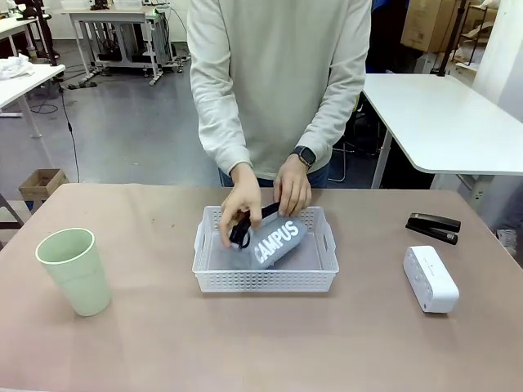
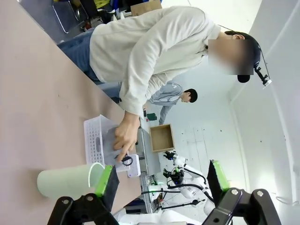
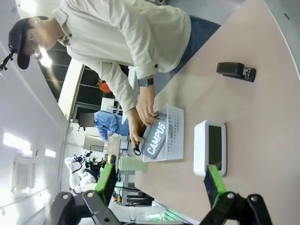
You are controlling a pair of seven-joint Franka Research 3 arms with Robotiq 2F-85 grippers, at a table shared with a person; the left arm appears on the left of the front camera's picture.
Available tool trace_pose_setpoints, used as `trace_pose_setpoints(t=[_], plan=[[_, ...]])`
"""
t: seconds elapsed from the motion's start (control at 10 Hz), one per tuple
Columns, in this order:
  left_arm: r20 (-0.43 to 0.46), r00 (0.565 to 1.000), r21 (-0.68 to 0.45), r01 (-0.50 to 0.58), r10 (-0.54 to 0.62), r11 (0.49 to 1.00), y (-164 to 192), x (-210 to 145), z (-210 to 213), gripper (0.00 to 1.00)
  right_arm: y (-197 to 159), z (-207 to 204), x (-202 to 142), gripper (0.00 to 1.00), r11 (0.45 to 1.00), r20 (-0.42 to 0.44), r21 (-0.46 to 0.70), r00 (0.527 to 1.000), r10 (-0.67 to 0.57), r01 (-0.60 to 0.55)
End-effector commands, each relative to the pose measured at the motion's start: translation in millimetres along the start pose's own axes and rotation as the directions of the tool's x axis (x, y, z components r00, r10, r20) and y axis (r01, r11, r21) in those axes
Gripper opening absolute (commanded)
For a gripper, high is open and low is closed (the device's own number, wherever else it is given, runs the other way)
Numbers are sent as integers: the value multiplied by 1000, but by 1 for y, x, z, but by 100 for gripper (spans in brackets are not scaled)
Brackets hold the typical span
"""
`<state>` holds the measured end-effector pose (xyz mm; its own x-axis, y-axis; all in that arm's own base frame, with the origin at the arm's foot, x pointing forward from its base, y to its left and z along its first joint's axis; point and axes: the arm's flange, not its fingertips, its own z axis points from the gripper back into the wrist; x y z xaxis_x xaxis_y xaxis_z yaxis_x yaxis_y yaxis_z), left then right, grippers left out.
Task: Efficiently arrange items inside the basket to fit them all.
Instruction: Pick up the Digital clock and place it inside the Organizing basket.
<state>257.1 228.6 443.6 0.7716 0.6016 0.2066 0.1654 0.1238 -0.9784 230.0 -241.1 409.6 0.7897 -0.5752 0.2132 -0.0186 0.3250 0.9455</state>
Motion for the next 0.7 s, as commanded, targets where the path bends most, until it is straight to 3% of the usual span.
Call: trace_pose_setpoints(t=[0.0,0.6], plan=[[-15,1000,-4,18,-18,1000,1,-1,2,100,0,1,2,100,1000,9,21,1000,23,-23],[-15,1000,-4,18,-18,1000,1,-1,2,100,0,1,2,100,1000,9,21,1000,23,-23]])
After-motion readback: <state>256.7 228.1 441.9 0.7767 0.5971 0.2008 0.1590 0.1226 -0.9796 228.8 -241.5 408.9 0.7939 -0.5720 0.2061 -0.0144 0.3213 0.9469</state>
